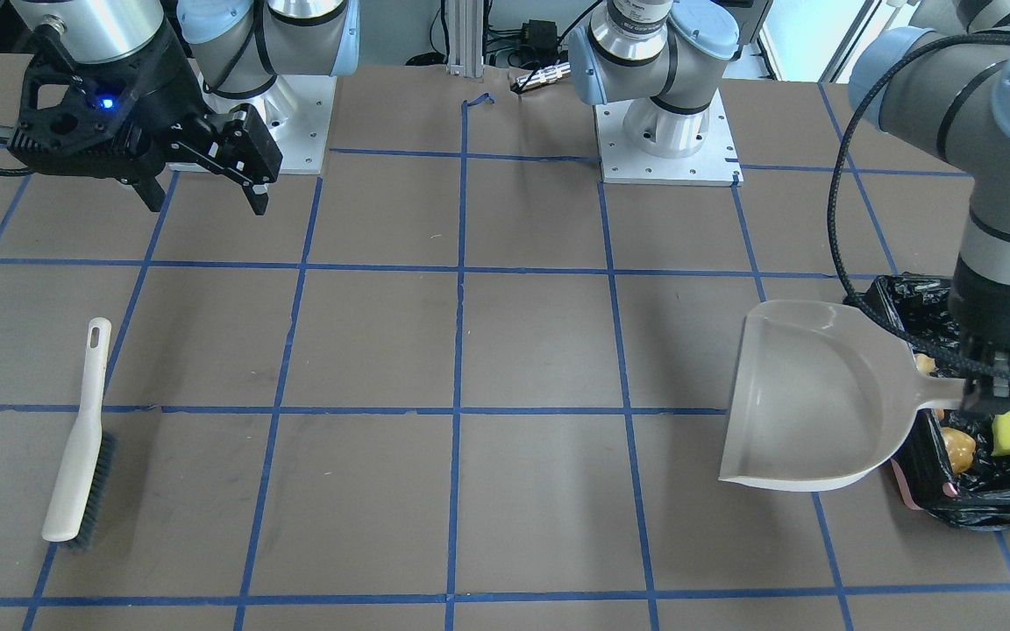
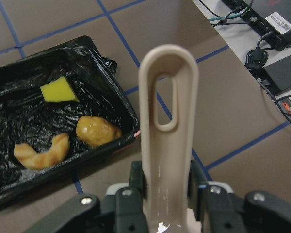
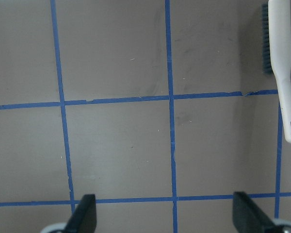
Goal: Sweep and dump trash into bin
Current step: 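Lower the dustpan back onto the table beside the bin with the left gripper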
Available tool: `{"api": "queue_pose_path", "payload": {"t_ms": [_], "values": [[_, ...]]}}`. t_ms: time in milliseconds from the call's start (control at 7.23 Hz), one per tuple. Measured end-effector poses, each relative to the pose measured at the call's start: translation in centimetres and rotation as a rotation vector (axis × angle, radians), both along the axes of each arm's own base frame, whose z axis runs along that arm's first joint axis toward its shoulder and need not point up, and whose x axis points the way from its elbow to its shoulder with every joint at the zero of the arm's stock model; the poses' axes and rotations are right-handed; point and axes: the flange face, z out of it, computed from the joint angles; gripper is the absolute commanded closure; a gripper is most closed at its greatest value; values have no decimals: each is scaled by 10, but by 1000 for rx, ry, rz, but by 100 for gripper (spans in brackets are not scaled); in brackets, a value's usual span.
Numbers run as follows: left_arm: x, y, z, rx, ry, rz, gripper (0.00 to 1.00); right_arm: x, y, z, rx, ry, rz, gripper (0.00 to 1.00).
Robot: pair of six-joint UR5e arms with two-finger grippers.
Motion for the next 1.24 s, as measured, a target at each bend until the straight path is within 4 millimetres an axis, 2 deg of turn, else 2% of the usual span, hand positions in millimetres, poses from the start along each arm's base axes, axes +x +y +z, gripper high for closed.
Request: {"api": "queue_pose_path", "payload": {"t_ms": [553, 829, 1106, 1244], "values": [[-36, -29, -81, 79, 130, 124, 100, -1, -1, -1, 2, 3, 5, 0], [-64, -43, -119, 85, 190, 154, 100, -1, -1, -2, 3, 3, 4, 0], [-90, -50, -150, 104, 208, 191, 100, -1, -1, -2, 4, 3, 4, 0], [-93, -54, -159, 109, 205, 176, 100, -1, -1, -2, 4, 3, 4, 0]]}}
